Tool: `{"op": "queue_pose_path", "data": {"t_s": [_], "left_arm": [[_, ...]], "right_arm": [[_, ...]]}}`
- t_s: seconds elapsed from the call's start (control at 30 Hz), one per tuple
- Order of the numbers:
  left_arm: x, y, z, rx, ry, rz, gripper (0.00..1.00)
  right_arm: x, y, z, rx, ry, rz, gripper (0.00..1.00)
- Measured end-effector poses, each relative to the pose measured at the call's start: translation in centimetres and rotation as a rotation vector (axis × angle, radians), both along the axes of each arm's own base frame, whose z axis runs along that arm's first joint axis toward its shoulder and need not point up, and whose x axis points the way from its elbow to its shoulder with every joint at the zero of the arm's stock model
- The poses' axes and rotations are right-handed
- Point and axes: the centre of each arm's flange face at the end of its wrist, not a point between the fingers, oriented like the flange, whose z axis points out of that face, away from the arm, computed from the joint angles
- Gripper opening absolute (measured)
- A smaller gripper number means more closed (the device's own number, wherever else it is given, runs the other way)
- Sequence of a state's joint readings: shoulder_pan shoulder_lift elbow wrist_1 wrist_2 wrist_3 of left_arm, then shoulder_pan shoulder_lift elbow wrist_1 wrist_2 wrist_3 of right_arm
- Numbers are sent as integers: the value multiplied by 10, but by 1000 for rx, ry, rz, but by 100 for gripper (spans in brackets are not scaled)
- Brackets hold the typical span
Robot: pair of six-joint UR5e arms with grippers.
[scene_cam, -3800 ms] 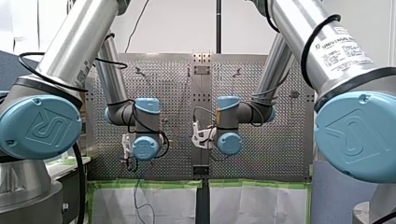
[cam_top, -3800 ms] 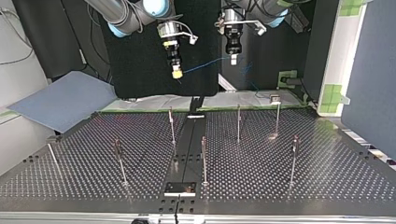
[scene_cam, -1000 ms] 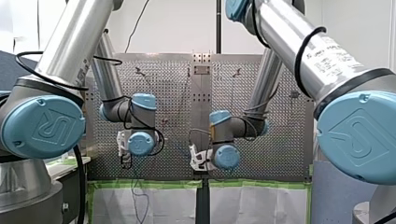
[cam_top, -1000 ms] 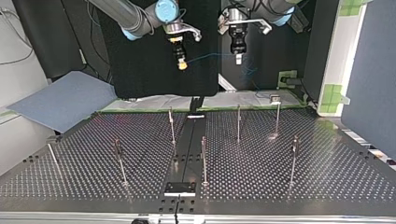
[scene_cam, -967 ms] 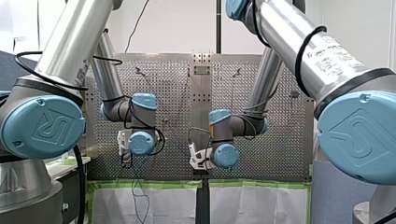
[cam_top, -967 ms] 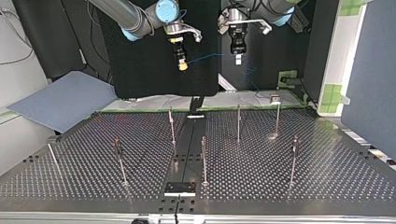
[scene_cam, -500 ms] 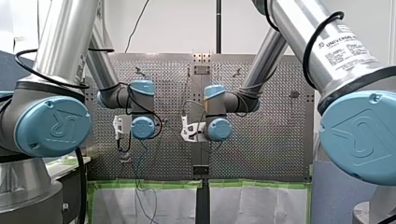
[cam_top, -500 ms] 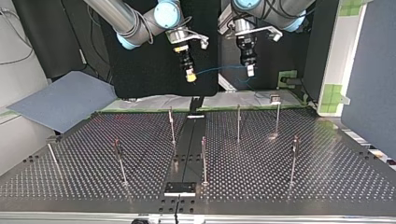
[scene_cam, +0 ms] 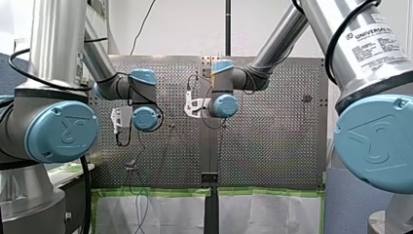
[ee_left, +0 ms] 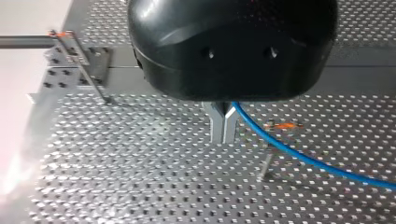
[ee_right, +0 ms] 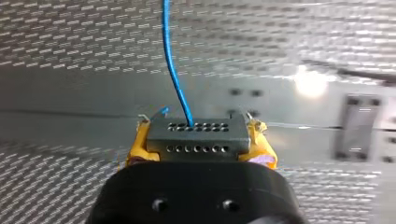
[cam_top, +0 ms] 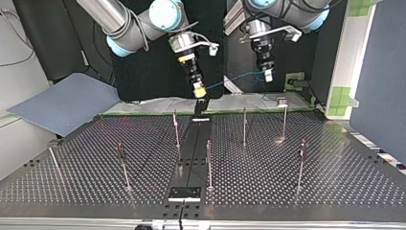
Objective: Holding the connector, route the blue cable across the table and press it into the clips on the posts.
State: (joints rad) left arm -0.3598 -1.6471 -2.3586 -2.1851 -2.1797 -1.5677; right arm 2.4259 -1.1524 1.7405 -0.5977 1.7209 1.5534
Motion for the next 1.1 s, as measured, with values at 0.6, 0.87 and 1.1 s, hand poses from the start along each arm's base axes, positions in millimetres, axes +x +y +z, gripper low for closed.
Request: {"op": "queue_pose_path", "data": {"t_s": [0.6,0.87,1.1], "left_arm": [[22,8,94,-105,-120,80,0],[25,12,100,-86,-81,95,0],[31,18,107,-68,-45,119,0]], "right_arm": [[43,10,49,-22,-88,86,0],[59,6,68,-2,-123,132,0],[71,0,85,15,-125,153,0]]}}
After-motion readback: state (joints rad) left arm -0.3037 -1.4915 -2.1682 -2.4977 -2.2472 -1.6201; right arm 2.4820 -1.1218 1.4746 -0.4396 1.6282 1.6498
